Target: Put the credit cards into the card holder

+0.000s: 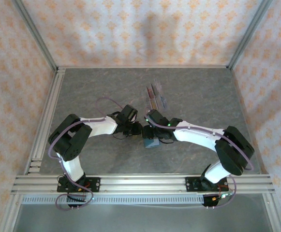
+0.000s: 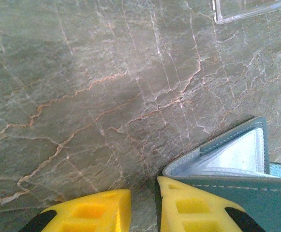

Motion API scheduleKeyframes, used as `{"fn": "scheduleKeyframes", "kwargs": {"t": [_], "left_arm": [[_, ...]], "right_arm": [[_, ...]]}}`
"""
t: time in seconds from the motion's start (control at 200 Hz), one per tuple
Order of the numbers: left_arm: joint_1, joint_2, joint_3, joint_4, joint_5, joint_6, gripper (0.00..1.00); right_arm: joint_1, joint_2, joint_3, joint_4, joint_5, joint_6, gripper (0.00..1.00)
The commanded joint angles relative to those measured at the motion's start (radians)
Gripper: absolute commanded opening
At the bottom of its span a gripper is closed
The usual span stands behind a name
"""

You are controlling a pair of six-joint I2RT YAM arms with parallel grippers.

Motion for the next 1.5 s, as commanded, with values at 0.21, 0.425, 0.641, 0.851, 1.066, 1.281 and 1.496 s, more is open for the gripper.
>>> {"fn": "scheduleKeyframes", "kwargs": {"t": [0.21,0.425,0.641,0.851,1.066,1.281,1.496], "left_arm": [[-0.089,0.119,-0.048,0.118,0.115,-0.046,0.25],[-0.067,0.046,-0.074,0.099,0.121,-0.080,0.31],[-0.067,0.005,-0.092,0.094,0.120,-0.121,0.37],[-0.067,-0.003,-0.109,0.104,0.135,-0.157,0.40],[-0.066,-0.059,-0.128,0.036,0.071,-0.155,0.48],[-0.054,-0.131,-0.166,-0.012,0.026,-0.151,0.47],[-0.042,-0.172,-0.194,-0.012,0.032,-0.149,0.33]], "right_arm": [[0.007,0.041,-0.011,0.173,-0.136,0.034,0.49],[0.011,0.097,-0.013,0.263,-0.190,0.061,0.55],[0.018,0.083,-0.028,0.301,-0.195,0.078,0.58],[0.019,0.075,-0.038,0.335,-0.223,0.092,0.61],[0.021,0.088,-0.032,0.351,-0.217,0.100,0.63],[0.021,0.082,-0.029,0.343,-0.211,0.103,0.63],[0.031,0.078,-0.017,0.338,-0.213,0.106,0.62]]}}
